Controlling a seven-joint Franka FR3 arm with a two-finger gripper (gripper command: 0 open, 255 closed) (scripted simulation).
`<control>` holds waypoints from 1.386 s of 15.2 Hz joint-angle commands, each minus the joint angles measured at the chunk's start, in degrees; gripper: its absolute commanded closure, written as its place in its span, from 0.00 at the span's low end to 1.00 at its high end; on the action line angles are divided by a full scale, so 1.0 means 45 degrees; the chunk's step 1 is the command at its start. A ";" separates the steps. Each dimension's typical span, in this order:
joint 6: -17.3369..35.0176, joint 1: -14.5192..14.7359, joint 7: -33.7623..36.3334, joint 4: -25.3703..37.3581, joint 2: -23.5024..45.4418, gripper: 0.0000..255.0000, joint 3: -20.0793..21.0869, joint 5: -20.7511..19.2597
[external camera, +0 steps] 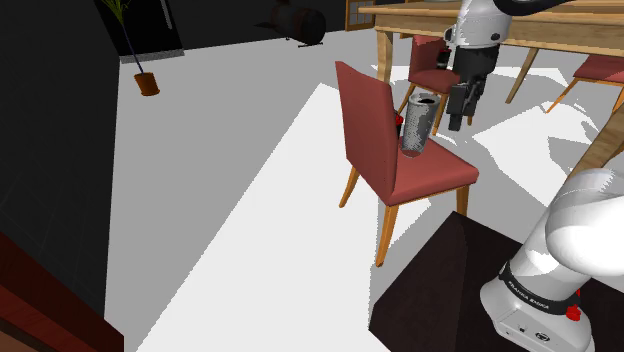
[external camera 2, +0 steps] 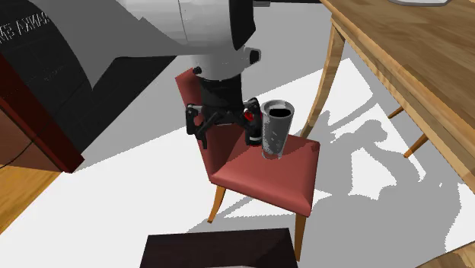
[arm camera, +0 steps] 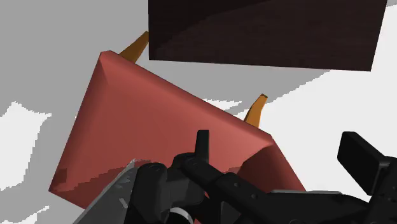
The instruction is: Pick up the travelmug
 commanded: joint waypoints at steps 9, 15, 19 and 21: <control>0.1821 -0.2482 0.7379 0.2455 0.3662 0.00 0.0901 0.1446; 0.2749 -0.4197 1.2585 0.4092 0.5546 0.00 0.0962 0.1833; 0.3198 -0.4762 1.4384 0.4328 0.5969 0.00 0.0881 0.1880; 0.3538 -0.4760 1.4367 0.3959 0.5941 0.00 0.0883 0.1884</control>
